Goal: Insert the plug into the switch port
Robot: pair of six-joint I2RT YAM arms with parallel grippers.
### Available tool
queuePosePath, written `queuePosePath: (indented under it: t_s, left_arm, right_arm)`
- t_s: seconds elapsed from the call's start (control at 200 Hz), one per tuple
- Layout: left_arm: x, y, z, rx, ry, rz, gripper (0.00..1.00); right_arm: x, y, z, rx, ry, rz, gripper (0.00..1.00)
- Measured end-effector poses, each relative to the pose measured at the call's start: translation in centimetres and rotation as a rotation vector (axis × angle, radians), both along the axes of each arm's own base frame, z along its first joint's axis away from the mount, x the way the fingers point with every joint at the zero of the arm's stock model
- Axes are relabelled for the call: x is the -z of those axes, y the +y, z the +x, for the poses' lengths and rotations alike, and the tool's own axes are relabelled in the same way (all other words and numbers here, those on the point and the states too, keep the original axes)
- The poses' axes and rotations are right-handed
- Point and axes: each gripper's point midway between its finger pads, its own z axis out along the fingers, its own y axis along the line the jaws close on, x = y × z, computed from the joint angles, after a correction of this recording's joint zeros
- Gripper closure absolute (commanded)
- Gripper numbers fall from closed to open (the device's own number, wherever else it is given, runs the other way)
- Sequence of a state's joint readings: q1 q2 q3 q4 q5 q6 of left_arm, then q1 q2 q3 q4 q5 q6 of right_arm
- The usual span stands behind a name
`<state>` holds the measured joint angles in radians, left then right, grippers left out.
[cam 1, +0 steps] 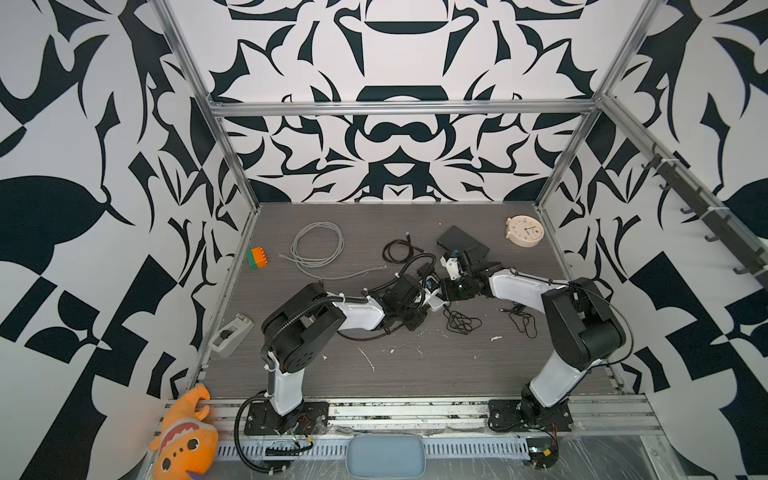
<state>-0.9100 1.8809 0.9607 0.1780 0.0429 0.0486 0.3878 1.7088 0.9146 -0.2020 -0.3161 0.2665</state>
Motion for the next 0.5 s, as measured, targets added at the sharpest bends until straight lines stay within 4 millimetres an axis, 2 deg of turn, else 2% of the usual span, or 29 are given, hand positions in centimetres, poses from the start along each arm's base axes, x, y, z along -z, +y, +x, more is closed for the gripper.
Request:
queuePosePath:
  t_s: [0.085,0.24,0.315,0.42,0.5]
  left_arm:
    - [0.0,0.2,-0.3,0.003,0.013,-0.003,0.92]
    - [-0.1,1.1,-1.9,0.017,0.073,0.000,0.72]
    - [-0.9,1.0,-2.3,0.016,0.090,-0.022,0.62]
    - [-1.8,1.6,-2.8,0.005,0.109,-0.045,0.50]
    - [-3.4,1.8,-2.3,-0.011,0.101,-0.084,0.46]
  right_arm:
    - [0.0,0.0,-0.2,0.007,0.018,0.001,0.54]
    - [-0.1,1.2,-1.4,-0.022,0.103,0.017,0.52]
    - [0.3,2.5,-2.5,-0.058,0.156,0.043,0.52]
    - [0.3,3.0,-2.6,-0.057,0.185,0.065,0.52]
    - [0.3,3.2,-2.5,-0.050,0.197,0.076,0.52]
